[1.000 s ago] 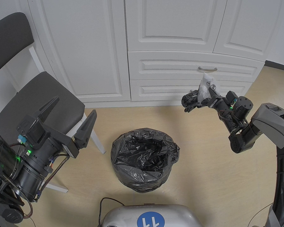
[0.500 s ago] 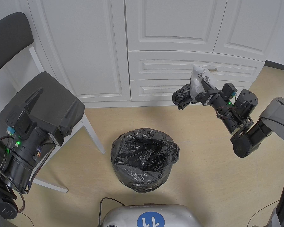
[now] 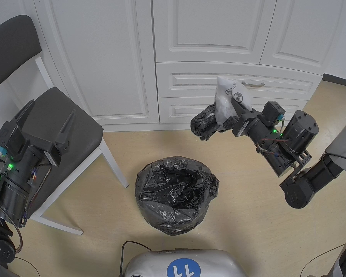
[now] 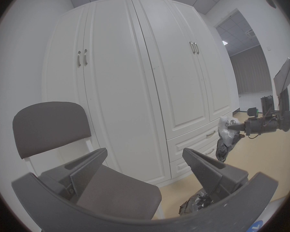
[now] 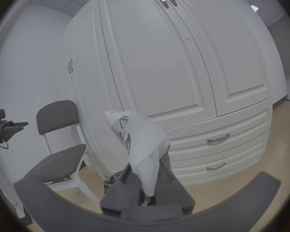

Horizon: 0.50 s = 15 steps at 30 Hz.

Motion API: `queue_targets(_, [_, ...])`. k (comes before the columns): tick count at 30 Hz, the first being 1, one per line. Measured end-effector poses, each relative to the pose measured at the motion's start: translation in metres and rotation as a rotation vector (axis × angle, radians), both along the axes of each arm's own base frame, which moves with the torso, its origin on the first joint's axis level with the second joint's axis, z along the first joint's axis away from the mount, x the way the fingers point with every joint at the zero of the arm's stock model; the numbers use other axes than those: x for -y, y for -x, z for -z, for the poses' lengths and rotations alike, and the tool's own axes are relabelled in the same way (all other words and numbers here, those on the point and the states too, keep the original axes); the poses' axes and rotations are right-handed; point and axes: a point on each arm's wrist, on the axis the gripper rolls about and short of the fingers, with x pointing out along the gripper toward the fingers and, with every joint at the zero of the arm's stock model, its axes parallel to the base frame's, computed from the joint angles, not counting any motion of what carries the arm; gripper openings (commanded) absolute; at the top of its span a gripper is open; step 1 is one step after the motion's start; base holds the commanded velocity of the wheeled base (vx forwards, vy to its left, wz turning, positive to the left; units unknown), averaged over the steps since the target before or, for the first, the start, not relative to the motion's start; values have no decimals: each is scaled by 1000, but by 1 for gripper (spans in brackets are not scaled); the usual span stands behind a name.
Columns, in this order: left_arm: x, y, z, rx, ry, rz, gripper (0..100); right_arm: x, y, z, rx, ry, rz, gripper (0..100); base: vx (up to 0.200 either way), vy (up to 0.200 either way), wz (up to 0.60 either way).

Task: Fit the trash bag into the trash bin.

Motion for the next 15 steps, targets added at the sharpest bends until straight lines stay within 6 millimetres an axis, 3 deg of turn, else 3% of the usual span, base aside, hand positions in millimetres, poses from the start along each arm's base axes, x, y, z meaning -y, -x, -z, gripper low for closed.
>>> queue_targets(8, [-3, 2, -3, 14, 4, -13, 100, -19, 18, 9, -31, 37, -53, 0, 0, 0, 0])
queue_targets(15, [-16, -2, -5, 28, -14, -90, 100, -44, 31, 39, -110, 104, -108, 0, 0, 0, 0])
